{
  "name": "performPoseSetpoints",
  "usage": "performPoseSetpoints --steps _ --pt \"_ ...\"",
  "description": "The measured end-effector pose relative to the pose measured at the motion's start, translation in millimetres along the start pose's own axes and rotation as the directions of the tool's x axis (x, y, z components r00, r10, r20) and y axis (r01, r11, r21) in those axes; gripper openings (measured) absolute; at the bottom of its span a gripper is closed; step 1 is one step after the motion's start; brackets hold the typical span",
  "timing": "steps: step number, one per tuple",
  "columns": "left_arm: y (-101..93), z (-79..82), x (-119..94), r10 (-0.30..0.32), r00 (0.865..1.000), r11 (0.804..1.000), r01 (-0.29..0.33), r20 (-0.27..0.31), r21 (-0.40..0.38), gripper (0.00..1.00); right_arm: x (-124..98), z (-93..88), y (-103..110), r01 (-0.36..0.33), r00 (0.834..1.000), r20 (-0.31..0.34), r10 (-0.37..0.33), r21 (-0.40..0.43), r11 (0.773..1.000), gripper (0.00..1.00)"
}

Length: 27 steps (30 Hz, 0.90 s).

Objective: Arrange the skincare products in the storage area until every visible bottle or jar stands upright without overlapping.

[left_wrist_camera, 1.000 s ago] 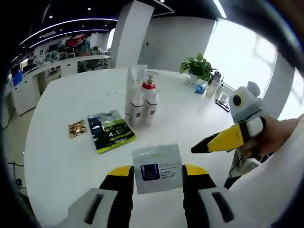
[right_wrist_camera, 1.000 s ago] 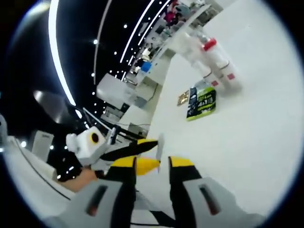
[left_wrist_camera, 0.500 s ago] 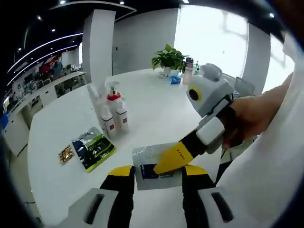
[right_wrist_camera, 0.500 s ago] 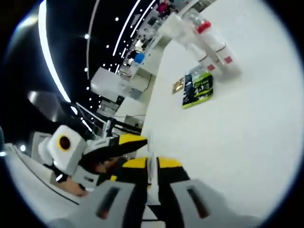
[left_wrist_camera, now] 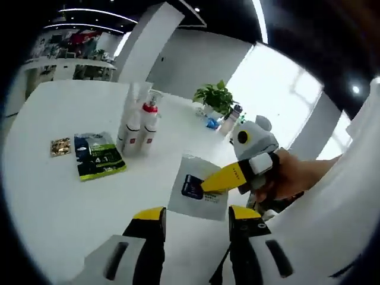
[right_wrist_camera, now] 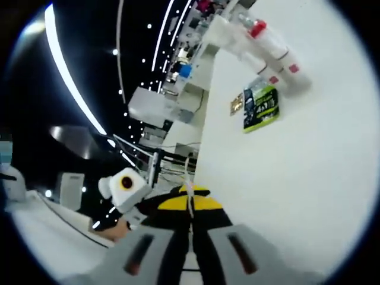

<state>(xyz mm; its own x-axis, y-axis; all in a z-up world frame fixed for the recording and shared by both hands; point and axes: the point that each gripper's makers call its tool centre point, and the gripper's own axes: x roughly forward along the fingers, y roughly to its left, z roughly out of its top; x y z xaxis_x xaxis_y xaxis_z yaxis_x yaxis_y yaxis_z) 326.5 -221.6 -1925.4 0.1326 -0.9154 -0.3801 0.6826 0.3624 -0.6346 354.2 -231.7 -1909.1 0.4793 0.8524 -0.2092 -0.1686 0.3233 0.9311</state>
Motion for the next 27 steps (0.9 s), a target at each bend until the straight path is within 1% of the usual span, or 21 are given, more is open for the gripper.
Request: performPoseSetpoints --steps 1,2,3,4,5,6,7,9,10,12,13,15,16,18,21,22,23,25,27 --pt "-1.5 0.7 -0.2 -0.021 1.0 1.0 0.021 0.007 -0.012 0.4 -0.9 0.5 1.5 -0.014 1.0 -0.002 0.014 0.007 1.0 0.0" --pt "-2.9 3.0 -0.3 -0.033 0.999 0.999 0.034 0.027 -0.029 0.39 -1.3 0.0 3.6 -0.029 1.0 -0.007 0.029 0.015 0.999 0.0" --pt "-3.6 3.8 -0.4 -0.04 0.999 0.998 0.041 0.033 -0.036 0.37 -1.6 -0.1 4.5 -0.035 0.999 -0.008 0.035 0.018 0.999 0.0" --pt "-11.2 6.6 -1.5 -0.096 0.994 0.993 0.1 0.055 -0.069 0.33 -1.9 -0.5 6.4 -0.049 0.999 -0.011 0.049 0.024 0.999 0.0" --pt "-12.7 7.8 -1.8 -0.107 0.992 0.991 0.112 0.062 -0.077 0.26 -2.2 -2.3 12.4 -0.083 0.996 -0.017 0.083 0.019 0.996 0.0" --pt "-20.3 12.1 -3.1 -0.158 0.983 0.978 0.169 0.094 -0.121 0.24 -3.3 -3.6 13.3 -0.084 0.996 -0.019 0.084 0.018 0.996 0.0" --pt "-22.4 15.7 -3.9 -0.176 0.977 0.967 0.195 0.122 -0.165 0.23 -5.0 -2.8 15.5 -0.101 0.995 -0.01 0.101 0.028 0.994 0.0" --pt "-21.1 19.3 -4.9 -0.176 0.971 0.956 0.207 0.159 -0.209 0.19 -7.2 -1.9 16.4 -0.11 0.994 0.002 0.11 0.036 0.993 0.0" --pt "-21.8 19.4 -5.3 -0.179 0.97 0.951 0.214 0.166 -0.225 0.16 -7.6 -2.3 16.8 -0.112 0.994 0.002 0.112 0.036 0.993 0.0" --pt "-18.4 15.4 -3.9 -0.157 0.976 0.956 0.189 0.154 -0.224 0.15 -8.1 -4.4 19.0 -0.12 0.993 -0.001 0.12 0.03 0.992 0.0" --pt "-18.8 14.0 -3.2 -0.159 0.975 0.953 0.192 0.154 -0.233 0.13 -8.5 -6.3 16.2 -0.109 0.994 -0.007 0.109 0.022 0.994 0.0" --pt "-23.1 14.4 -4.2 -0.173 0.969 0.938 0.216 0.177 -0.271 0.08 -9.5 -7.9 14.7 -0.108 0.994 -0.009 0.108 0.024 0.994 0.0" --pt "-23.8 15.3 -5.2 -0.174 0.966 0.926 0.227 0.192 -0.302 0.06 -10.4 -8.8 15.6 -0.114 0.993 -0.007 0.114 0.023 0.993 0.0" --pt "-22.0 15.1 -5.7 -0.17 0.961 0.92 0.234 0.219 -0.314 0.01 -10.3 -9.0 14.7 -0.105 0.995 0.001 0.105 0.013 0.994 0.01" --pt "-21.1 13.0 -4.5 -0.149 0.962 0.914 0.222 0.229 -0.339 0.0 -9.0 -9.2 9.3 -0.071 0.997 0.02 0.071 0.006 0.997 0.03" --pt "-19.4 13.1 -4.4 -0.134 0.962 0.914 0.212 0.237 -0.346 0.0 -9.3 -7.5 5.5 -0.051 0.998 0.039 0.051 0.0 0.999 0.05" --pt "-18.9 13.1 -4.2 -0.133 0.962 0.911 0.214 0.239 -0.351 0.0 -10.1 -5.3 4.8 -0.053 0.997 0.054 0.053 -0.005 0.999 0.07" --pt "-19.3 13.3 -4.0 -0.133 0.961 0.906 0.217 0.243 -0.362 0.0 -11.6 -5.0 4.8 -0.055 0.997 0.062 0.055 0.002 0.998 0.08" --pt "-21.4 13.4 -4.1 -0.134 0.961 0.907 0.218 0.243 -0.361 0.0 -12.8 -3.2 3.8 -0.054 0.996 0.075 0.053 0.01 0.999 0.08"
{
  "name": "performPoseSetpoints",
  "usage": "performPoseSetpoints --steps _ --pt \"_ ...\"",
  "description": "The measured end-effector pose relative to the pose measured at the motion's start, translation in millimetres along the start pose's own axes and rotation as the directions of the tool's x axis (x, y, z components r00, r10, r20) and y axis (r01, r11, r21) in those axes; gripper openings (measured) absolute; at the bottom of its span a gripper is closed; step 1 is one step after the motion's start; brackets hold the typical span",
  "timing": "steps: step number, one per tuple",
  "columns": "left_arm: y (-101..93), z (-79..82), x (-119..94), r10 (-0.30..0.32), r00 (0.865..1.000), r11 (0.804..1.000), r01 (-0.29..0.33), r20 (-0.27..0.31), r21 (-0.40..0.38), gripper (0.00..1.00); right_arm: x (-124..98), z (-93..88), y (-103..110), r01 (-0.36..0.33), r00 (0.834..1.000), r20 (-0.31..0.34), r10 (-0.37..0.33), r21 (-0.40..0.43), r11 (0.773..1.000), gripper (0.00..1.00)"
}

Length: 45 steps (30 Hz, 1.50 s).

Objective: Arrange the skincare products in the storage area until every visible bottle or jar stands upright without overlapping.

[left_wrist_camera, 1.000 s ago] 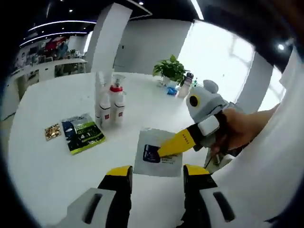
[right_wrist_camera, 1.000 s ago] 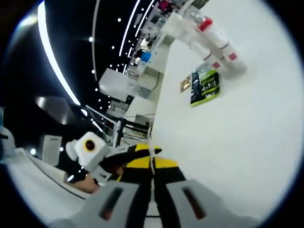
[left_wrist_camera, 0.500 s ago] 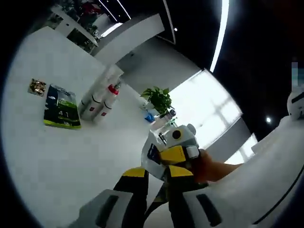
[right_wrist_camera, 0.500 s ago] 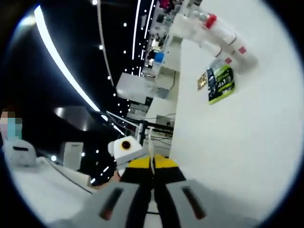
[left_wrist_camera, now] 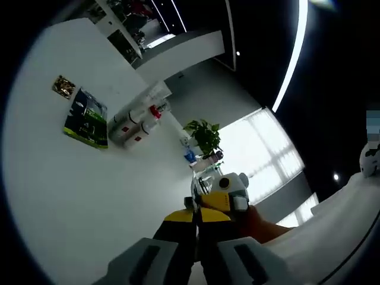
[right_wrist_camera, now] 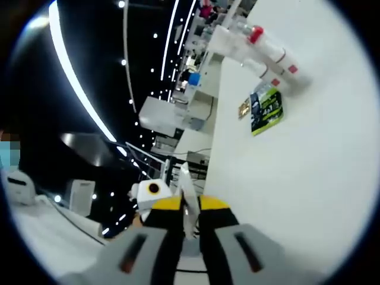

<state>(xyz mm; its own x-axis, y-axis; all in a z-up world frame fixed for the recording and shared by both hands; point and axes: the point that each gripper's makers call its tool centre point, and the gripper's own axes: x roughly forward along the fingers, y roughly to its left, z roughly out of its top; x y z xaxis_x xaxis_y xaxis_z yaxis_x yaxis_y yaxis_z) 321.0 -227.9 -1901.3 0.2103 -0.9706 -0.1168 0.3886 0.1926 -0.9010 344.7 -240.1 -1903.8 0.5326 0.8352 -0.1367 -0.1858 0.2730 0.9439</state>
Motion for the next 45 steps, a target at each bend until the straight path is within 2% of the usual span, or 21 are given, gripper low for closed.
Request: performPoseSetpoints --steps 3,4,5,7,10,11,14,16,19,22,25,26,29,31,33,35,36,38,41,44,45 --pt "-0.2 -0.8 -0.3 0.001 1.0 1.0 -0.001 0.0 0.001 0.0 -2.2 7.0 0.1 0.003 0.999 0.045 -0.003 0.001 1.0 0.06" --pt "0.5 -1.5 -0.6 0.0 1.0 1.0 0.0 0.0 -0.007 0.0 -4.3 10.2 0.3 0.002 0.998 0.066 -0.002 -0.004 1.0 0.02" --pt "1.6 -3.1 -1.1 0.003 1.0 1.0 -0.003 -0.002 -0.008 0.0 -4.2 7.5 5.7 -0.027 0.998 0.05 0.027 0.005 1.0 0.01" --pt "1.1 -4.5 -2.1 -0.001 1.0 1.0 0.001 0.004 -0.018 0.0 -3.8 7.6 2.3 0.003 0.999 0.052 0.001 -0.077 0.997 0.0" --pt "-2.2 -7.7 -4.0 -0.029 1.0 0.999 0.029 -0.004 -0.023 0.01 -5.2 3.6 8.7 -0.02 0.999 0.028 0.021 -0.051 0.998 0.0" --pt "-5.0 -8.2 -4.6 -0.052 0.999 0.998 0.051 -0.007 -0.026 0.02 -6.2 3.3 9.9 -0.03 0.999 0.022 0.031 -0.045 0.999 0.0" --pt "-1.4 -7.5 -9.7 -0.058 0.997 0.998 0.056 -0.044 -0.036 0.11 -9.1 0.4 15.9 -0.059 0.998 0.0 0.059 -0.028 0.998 0.0" --pt "-3.8 -2.3 -12.7 -0.08 0.996 0.995 0.078 -0.039 -0.061 0.14 -9.8 -4.1 17.3 -0.071 0.997 -0.027 0.07 -0.023 0.997 0.0" --pt "-11.2 2.6 -14.3 -0.124 0.991 0.989 0.119 -0.056 -0.084 0.14 -8.9 -13.0 21.7 -0.092 0.993 -0.07 0.09 -0.023 0.996 0.0" --pt "-17.2 -5.1 -11.3 -0.141 0.984 0.988 0.134 -0.106 -0.078 0.13 -5.7 -19.4 25.7 -0.1 0.991 -0.093 0.097 -0.025 0.995 0.0" --pt "-15.8 -9.6 -9.6 -0.127 0.984 0.992 0.125 -0.123 -0.027 0.03 -4.9 -23.4 28.3 -0.108 0.989 -0.107 0.105 -0.029 0.994 0.0" --pt "-18.8 -8.0 -10.5 -0.145 0.983 0.989 0.142 -0.117 -0.033 0.01 -4.9 -22.6 23.9 -0.089 0.991 -0.105 0.084 -0.049 0.995 0.0" --pt "-19.1 -4.4 -10.0 -0.126 0.987 0.992 0.128 -0.096 0.013 0.0 -5.1 -15.9 23.9 -0.093 0.994 -0.057 0.09 -0.044 0.995 0.02" --pt "-17.4 2.0 -8.6 -0.107 0.993 0.994 0.108 -0.058 0.012 0.0 -4.7 -10.2 18.0 -0.056 0.998 -0.017 0.055 -0.058 0.997 0.09" --pt "-14.5 14.2 -8.5 -0.089 0.996 0.996 0.089 0.013 -0.005 0.0 -5.3 -11.7 18.5 -0.065 0.998 -0.024 0.064 -0.05 0.997 0.09" --pt "-12.8 29.3 -9.6 -0.081 0.991 0.996 0.085 0.103 -0.038 0.0 -4.2 -14.6 18.7 -0.061 0.998 -0.032 0.059 -0.056 0.997 0.09" --pt "-10.8 31.5 -9.7 -0.076 0.99 0.995 0.082 0.118 -0.049 0.0 -3.4 -15.5 18.2 -0.057 0.998 -0.036 0.055 -0.06 0.997 0.09" --pt "-9.5 30.0 -8.5 -0.074 0.991 0.996 0.079 0.111 -0.042 0.0 -2.3 -14.6 16.4 -0.045 0.999 -0.028 0.043 -0.066 0.997 0.09" --pt "-5.1 26.9 -2.9 -0.043 0.991 0.997 0.05 0.129 -0.052 0.0 -0.8 -0.2 11.6 -0.014 0.998 0.053 0.018 -0.072 0.997 0.08" --pt "-3.3 27.9 -1.4 -0.037 0.986 0.995 0.052 0.165 -0.088 0.0 -0.6 0.2 10.3 -0.009 0.999 0.049 0.012 -0.057 0.998 0.02" --pt "3.0 24.8 -1.4 -0.005 0.987 0.996 0.018 0.161 -0.083 0.0 -1.2 0.9 13.2 -0.022 0.999 0.042 0.025 -0.07 0.997 0.0"
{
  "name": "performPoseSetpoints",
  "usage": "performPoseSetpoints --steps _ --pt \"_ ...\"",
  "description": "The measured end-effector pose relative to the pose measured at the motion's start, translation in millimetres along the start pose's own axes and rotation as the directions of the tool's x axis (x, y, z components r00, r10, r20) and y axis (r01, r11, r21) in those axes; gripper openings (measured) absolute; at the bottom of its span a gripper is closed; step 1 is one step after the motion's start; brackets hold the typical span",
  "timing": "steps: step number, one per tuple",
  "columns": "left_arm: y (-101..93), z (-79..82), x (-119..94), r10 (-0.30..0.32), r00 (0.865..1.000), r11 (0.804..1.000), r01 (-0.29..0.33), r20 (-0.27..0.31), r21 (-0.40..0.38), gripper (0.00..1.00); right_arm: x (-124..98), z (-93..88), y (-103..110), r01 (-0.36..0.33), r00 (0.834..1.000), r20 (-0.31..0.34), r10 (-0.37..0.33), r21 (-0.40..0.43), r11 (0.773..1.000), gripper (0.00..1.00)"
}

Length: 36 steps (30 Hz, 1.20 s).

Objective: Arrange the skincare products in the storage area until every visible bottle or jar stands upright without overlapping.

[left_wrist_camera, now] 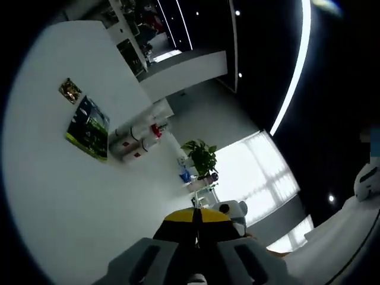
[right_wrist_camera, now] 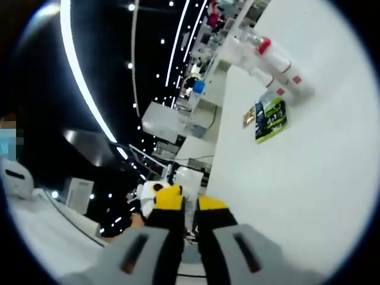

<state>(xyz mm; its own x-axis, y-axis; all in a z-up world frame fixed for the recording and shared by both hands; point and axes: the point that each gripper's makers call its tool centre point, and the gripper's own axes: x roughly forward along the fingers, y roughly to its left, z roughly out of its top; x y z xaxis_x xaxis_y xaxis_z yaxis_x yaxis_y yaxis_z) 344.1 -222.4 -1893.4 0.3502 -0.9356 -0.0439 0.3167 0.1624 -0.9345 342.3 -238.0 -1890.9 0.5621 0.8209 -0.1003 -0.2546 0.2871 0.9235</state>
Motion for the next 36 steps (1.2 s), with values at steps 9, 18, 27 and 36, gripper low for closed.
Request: performPoseSetpoints --steps 9,18,27,36 --pt "5.7 -1.3 -6.1 0.028 0.999 1.0 -0.028 -0.033 -0.011 0.02 -1.6 3.5 -7.8 0.032 0.999 -0.033 -0.033 -0.032 0.999 0.0" --pt "5.8 0.2 -16.6 0.041 0.995 0.998 -0.036 -0.089 0.049 0.0 3.3 10.8 -2.2 0.013 0.999 -0.037 -0.015 -0.045 0.999 0.0" --pt "8.3 10.8 -13.7 0.061 0.997 0.998 -0.061 -0.043 0.017 0.0 13.8 15.6 -3.1 0.035 0.999 -0.006 -0.035 -0.072 0.997 0.14" --pt "7.9 3.2 -10.4 0.073 0.995 0.997 -0.071 -0.07 0.025 0.0 15.4 13.9 -12.5 0.111 0.993 -0.012 -0.114 -0.148 0.983 0.04"
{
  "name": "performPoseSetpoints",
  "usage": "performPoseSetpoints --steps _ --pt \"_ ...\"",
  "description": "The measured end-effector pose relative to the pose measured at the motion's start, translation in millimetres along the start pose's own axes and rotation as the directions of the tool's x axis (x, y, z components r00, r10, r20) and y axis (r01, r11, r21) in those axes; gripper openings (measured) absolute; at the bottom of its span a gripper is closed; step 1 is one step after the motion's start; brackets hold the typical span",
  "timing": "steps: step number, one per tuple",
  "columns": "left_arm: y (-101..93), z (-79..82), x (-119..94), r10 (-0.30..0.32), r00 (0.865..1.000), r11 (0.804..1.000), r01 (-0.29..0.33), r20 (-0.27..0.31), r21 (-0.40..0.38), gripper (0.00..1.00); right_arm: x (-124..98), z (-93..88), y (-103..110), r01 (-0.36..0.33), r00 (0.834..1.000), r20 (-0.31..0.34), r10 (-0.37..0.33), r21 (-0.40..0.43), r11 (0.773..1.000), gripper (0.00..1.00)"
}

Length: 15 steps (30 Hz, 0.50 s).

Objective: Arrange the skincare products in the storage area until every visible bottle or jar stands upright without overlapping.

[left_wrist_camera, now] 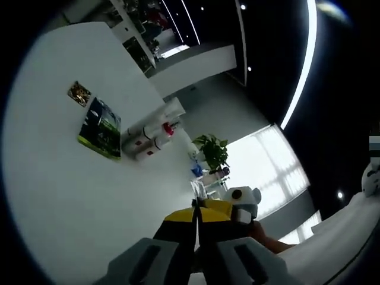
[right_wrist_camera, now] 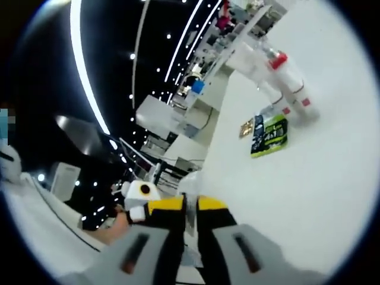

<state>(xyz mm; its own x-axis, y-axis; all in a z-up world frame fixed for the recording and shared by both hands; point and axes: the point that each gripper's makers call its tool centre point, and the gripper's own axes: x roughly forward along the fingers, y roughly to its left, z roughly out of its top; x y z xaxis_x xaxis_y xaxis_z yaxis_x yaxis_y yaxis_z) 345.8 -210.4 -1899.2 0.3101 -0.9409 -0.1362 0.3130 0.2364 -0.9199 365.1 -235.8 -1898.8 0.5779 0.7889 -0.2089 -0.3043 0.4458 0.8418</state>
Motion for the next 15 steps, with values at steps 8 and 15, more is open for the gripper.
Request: performPoseSetpoints --steps 8,15 --pt "2.6 -1.3 -3.0 0.006 1.0 1.0 -0.006 -0.008 0.006 0.0 1.3 -0.7 -4.0 0.025 1.0 0.009 -0.025 -0.013 1.0 0.02" --pt "9.1 6.3 -9.7 0.012 1.0 1.0 -0.011 0.021 -0.018 0.0 -3.4 2.4 -9.9 0.042 0.999 0.018 -0.041 -0.023 0.999 0.0"
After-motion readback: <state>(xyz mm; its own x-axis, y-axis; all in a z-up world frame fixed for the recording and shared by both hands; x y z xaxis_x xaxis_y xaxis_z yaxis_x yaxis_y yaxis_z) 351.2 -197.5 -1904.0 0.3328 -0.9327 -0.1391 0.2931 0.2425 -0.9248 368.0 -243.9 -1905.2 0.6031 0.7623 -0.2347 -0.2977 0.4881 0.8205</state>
